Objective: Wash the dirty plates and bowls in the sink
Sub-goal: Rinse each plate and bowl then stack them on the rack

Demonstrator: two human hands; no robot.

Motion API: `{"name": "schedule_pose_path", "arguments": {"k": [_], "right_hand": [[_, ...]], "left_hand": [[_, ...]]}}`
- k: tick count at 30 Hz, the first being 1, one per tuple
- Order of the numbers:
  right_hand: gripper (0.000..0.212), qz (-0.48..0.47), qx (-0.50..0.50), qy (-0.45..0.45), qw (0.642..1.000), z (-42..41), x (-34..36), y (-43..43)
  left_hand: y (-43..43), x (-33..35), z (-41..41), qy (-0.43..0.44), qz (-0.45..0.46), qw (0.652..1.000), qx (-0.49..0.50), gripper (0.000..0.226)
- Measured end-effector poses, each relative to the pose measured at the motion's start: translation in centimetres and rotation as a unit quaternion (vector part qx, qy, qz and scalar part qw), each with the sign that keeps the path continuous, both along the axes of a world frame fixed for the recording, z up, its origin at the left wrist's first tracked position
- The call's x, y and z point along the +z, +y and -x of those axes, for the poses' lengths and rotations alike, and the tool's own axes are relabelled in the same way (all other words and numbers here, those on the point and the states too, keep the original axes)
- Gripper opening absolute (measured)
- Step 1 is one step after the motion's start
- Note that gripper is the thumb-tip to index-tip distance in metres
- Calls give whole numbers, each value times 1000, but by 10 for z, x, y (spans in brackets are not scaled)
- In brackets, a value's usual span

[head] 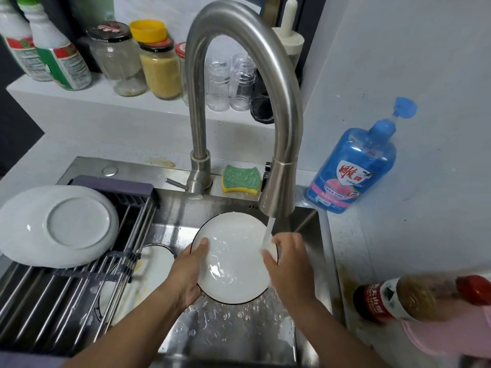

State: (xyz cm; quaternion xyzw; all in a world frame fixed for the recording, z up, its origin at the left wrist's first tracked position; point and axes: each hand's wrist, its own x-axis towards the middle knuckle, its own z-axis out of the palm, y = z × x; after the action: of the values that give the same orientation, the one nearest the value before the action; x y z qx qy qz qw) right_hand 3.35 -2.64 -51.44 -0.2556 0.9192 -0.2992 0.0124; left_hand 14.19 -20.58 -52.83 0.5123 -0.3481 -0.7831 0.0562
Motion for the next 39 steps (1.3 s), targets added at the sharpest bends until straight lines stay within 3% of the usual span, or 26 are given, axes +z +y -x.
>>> {"name": "schedule_pose_path", "arguments": {"k": [3,4,7,11,14,16,18,21,23,26,30,32,35,37,39], "right_hand": [[8,14,-29,-185,982,4,3,-4],[13,13,-22,-212,977,5,3,-4],[21,30,-43,-228,972,2,2,-5],[11,119,-123,-228,959,-20,-6,-12],[10,172,-176,-302,921,-31,-15,-18],[15,191,-174,-358,897,-34,-18,-15],[21,193,-149,-369,897,-32,-16,-12],[21,146,-113,-323,928,-11,0,-13],[21,48,-35,-307,950,8,15,-12],[22,-15,79,-334,939,19,37,-12],[22,-43,52,-364,929,18,50,-9],[19,-58,2,-411,910,20,54,-5],[11,-77,-59,-496,863,24,64,-1],[12,-78,-84,-552,826,24,75,-2],[15,-84,-100,-587,799,21,84,-6]], "left_hand": [[-2,0,1,5,13,1000,6,37],[-1,2,2,12,21,1000,0,33],[5,5,0,31,63,997,-21,27],[37,5,-8,54,95,993,-32,48],[54,4,-11,80,74,994,-20,50],[49,5,-13,84,108,990,-38,51],[32,11,-14,67,152,983,-78,42],[-1,24,-16,29,190,968,-162,18],[-20,34,-19,15,200,953,-227,21],[-27,46,-26,14,170,945,-278,29],[-17,57,-38,76,159,949,-262,28],[-12,56,-49,87,223,923,-300,39],[-8,50,-67,111,361,832,-407,56],[-8,47,-73,122,434,767,-458,50],[-9,48,-75,124,483,742,-448,37]]}}
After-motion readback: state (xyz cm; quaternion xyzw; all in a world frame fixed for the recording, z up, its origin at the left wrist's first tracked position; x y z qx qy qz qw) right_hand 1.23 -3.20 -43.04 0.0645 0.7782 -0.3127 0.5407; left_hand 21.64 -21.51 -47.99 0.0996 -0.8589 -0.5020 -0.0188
